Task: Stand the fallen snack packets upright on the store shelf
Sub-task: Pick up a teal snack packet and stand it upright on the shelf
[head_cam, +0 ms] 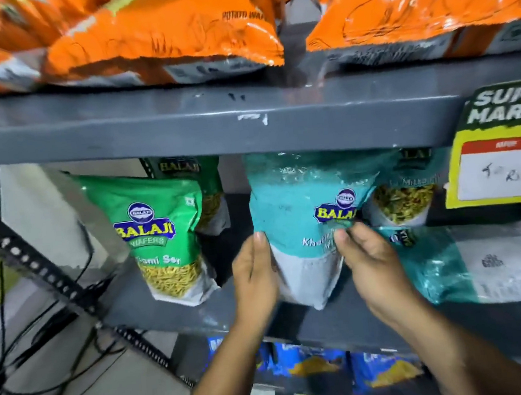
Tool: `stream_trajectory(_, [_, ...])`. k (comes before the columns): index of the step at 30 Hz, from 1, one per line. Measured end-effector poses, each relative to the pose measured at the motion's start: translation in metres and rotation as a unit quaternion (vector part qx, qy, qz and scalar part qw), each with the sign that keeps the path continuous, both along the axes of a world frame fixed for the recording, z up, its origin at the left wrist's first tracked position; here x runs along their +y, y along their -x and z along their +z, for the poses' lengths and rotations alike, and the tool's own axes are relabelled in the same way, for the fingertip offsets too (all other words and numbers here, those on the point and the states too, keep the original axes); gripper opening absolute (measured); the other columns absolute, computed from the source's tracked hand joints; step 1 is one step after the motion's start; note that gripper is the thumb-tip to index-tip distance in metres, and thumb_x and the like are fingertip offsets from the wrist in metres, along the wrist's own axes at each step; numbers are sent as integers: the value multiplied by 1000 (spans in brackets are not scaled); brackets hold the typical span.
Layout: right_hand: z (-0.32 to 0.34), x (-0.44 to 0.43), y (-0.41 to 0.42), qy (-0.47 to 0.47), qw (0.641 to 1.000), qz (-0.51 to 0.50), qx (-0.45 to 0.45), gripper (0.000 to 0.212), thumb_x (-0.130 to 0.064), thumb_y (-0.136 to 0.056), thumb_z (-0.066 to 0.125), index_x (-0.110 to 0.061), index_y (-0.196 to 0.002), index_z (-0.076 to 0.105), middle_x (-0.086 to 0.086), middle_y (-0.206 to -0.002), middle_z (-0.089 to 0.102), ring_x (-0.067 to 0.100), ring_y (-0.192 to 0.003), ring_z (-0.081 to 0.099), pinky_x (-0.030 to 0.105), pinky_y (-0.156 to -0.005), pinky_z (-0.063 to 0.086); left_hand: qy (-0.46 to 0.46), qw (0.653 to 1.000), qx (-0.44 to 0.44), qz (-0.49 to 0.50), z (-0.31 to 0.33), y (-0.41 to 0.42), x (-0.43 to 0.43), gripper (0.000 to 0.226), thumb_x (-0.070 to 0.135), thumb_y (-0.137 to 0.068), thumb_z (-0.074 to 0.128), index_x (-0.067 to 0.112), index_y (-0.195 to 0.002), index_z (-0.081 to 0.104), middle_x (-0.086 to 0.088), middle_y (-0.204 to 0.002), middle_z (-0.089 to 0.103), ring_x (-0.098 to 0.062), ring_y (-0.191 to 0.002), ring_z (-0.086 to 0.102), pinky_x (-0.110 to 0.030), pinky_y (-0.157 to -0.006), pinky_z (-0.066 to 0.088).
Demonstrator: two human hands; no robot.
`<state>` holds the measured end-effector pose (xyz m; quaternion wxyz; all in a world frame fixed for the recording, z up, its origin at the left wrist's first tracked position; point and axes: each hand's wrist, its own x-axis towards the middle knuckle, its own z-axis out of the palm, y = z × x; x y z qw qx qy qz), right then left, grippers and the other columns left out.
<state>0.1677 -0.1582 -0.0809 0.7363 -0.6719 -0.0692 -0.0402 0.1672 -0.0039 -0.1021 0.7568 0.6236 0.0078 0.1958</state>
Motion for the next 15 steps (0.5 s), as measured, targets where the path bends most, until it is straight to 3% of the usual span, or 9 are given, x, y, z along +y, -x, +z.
stream_trajectory(2, [-12,-3,-4,6,1000,-4,-13,22,-28,-88,52,-35,-95,71,-14,-100,75,2,-94,66,20,-82,52,24,1000,-4,-5,-10,-4,-9,30,27,-96,41,14,-90,67,1,-93,73,-15,-91,63,-29,-80,53])
stream_trajectory(5, [-44,-9,-4,42,999,-14,-11,17,-39,-91,55,-28,-94,68,-14,-97,74,2,-92,64,25,-86,49,43,999,18,5,-37,-3,-14,33,24,-100,39,21,-94,72,8,-96,76,-9,-93,65,-24,-82,54])
stream_trajectory(8, [-60,-13,-3,50,998,-29,1,19,-19,-95,50,-29,-98,66,-22,-98,74,-7,-93,64,13,-83,47,39,998,32,21,-47,-2,-13,39,21,-101,37,30,-91,73,11,-93,76,-4,-91,64,-19,-79,52])
stream_trajectory(15, [-62,-9,-5,58,998,-38,-1,21,-22,-95,51,-34,-99,67,-20,-101,74,-2,-97,65,15,-85,48,57,998,19,-18,-48,-8,-11,36,18,-102,35,22,-96,71,10,-97,76,-3,-95,67,-17,-80,52])
